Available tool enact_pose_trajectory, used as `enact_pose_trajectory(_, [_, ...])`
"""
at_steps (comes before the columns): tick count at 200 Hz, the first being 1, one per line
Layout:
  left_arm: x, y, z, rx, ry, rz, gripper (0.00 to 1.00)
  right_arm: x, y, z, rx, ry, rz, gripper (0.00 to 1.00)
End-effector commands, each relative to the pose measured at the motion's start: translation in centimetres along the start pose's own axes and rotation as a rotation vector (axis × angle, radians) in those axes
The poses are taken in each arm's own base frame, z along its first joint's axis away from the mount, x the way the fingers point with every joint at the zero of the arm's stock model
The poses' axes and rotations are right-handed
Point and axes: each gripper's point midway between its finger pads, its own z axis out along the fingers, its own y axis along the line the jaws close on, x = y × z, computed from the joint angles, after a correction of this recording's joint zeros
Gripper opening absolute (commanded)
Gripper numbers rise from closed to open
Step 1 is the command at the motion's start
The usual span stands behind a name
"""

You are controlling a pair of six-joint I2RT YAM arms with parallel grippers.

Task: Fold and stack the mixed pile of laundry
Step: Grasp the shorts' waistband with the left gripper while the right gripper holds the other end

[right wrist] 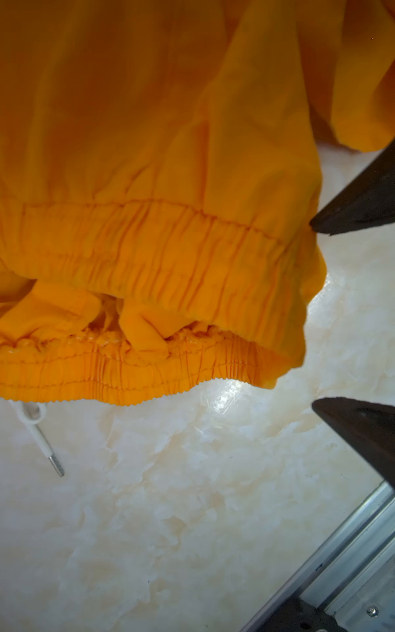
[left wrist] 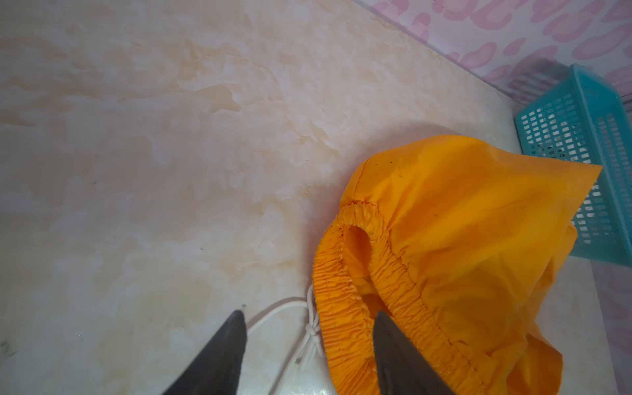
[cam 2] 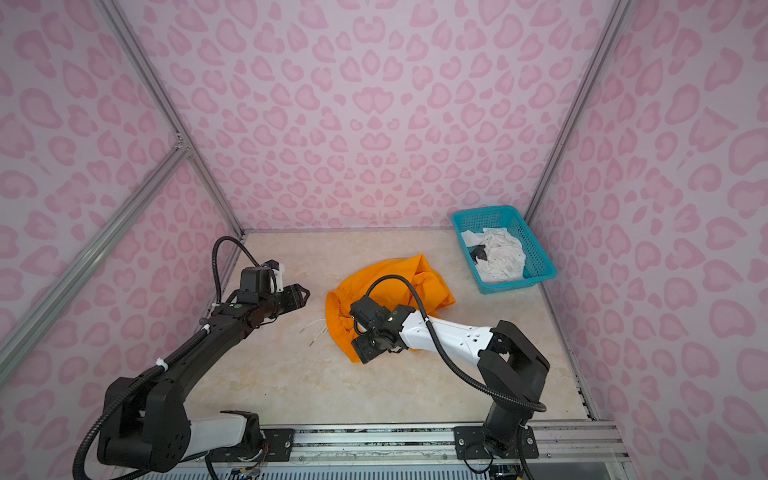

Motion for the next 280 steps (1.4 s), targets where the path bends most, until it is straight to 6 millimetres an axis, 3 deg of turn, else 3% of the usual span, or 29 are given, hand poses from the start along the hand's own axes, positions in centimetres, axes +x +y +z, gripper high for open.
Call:
enact_pose_trajectory(1, [-0.6,-3.5,1.5,0.187,0.033,0.037,0.57,-1.0,0.5,0.5,-0.003,-0.090,0.113,0.76])
enact_pose_trajectory(18, [0.0,-5.4,2.7,0.276,0.085,0.038,0.57,-1.0,0.4,1.4,0.001,-0.101,0.140,0.77])
enact_pose_trajectory(64, [2.6,-7.3,5.9,0.318,0.161,0.017,0.60,-1.9,-0.5,3.6,0.019,-0.136,0.180,0.77])
enact_pose_trajectory(89, [3.5,-5.3,8.3,0.204,0.192,-0.042,0.60,-1.5,-0.8,4.3,0.003,-0.135,0.203,0.75])
enact_pose_trajectory(111, [3.5,-4.8,9.6,0.191,0.181,-0.067,0.59,-0.5,-1.4,4.8,-0.006,-0.121,0.222,0.74])
enact_pose_trajectory(149, [1.9,-6.9,11.0,0.300,0.152,-0.096,0.51,0.9,-1.8,5.7,-0.023,-0.082,0.229,0.68])
enact_pose_trajectory(188, [0.2,-8.0,11.3,0.342,0.116,-0.112,0.48,1.6,-2.6,5.6,0.022,-0.064,0.215,0.49])
enact_pose_trajectory(244, [0.2,-7.2,13.1,0.320,0.113,-0.186,0.18,3.0,-5.0,4.9,0.159,-0.030,0.185,0.12])
enact_pose_trajectory(266, [-0.8,-7.7,12.8,0.349,0.093,-0.226,0.04,3.5,-5.6,3.9,0.196,-0.025,0.122,0.07])
enact_pose_trajectory(280, [-1.8,-8.3,12.1,0.385,0.079,-0.254,0.04,3.5,-5.6,3.1,0.211,-0.027,0.060,0.06])
